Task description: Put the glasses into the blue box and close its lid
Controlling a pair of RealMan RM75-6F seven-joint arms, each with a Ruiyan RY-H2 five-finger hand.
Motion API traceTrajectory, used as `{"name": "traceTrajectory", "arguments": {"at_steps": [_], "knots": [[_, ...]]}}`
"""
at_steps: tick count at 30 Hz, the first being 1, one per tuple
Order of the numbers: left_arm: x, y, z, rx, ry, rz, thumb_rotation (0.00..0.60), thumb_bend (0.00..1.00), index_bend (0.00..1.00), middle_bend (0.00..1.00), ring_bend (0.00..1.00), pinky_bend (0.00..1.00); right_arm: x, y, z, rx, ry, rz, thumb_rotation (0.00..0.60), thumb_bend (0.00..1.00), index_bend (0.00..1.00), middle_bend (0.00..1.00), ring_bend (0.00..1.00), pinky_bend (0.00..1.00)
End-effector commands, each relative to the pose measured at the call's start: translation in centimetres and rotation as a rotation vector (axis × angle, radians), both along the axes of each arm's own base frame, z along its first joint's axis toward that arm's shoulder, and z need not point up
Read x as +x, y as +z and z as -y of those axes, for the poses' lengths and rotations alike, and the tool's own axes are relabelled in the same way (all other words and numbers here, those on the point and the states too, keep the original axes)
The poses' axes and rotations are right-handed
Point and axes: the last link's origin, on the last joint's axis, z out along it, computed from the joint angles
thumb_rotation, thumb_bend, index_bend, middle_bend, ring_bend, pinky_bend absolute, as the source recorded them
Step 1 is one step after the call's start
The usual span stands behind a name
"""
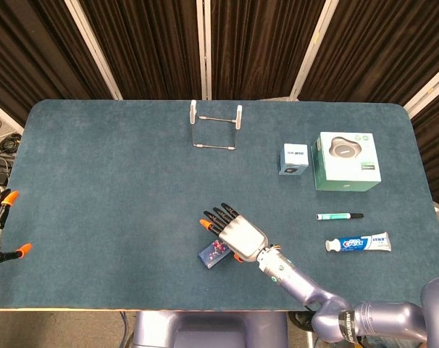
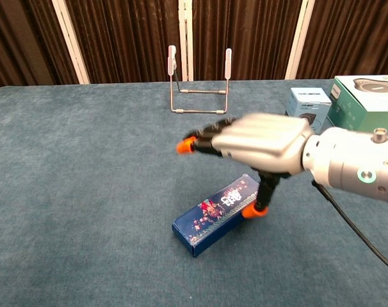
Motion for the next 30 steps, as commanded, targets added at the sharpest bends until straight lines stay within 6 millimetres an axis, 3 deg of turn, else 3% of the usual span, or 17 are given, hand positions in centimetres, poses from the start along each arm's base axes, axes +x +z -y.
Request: {"name": "traceTrajectory", "arguments": {"at_steps": [1,11,21,25,30], "knots": [[0.0,0.0,0.0,0.001,0.001,0.0,0.6,0.0,0.0,0.0,0.0,0.0,-0.8,-0.6,0.0,0.045,-0.009,-0.06,0.6,0.01,0.0,0.0,0.0,0.0],[-0.4,0.1,-0.2,0.0,0.014,0.001,0.6,0.0,0.0,0.0,0.0,0.0,-0.8,-3.7,0.2,0.065,0.014,-0.113,0.6,0.06,0.05,0.02,0.0,0.0],[-0.4,0.1,-0.3,-0.001,0.015,0.0,0.6,0.0,0.0,0.0,0.0,0.0,-1.2,-4.4,0.3,0.053,0.01,-0.121,0.6,0.18,0.28,0.23,0.04,0.0],[-0.4,0.0,-0.3,-0.002,0.016,-0.001,0.6,0.0,0.0,0.0,0.0,0.0,-1.2,-4.4,0.4,0.044,0.007,-0.111,0.6,0.24,0.45,0.3,0.08,0.0],[-0.4,0.0,-0.3,-0.002,0.015,-0.003,0.6,0.0,0.0,0.0,0.0,0.0,-1.3,-4.4,0.4,0.032,0.006,-0.1,0.6,0.25,0.45,0.31,0.09,0.0]]}}
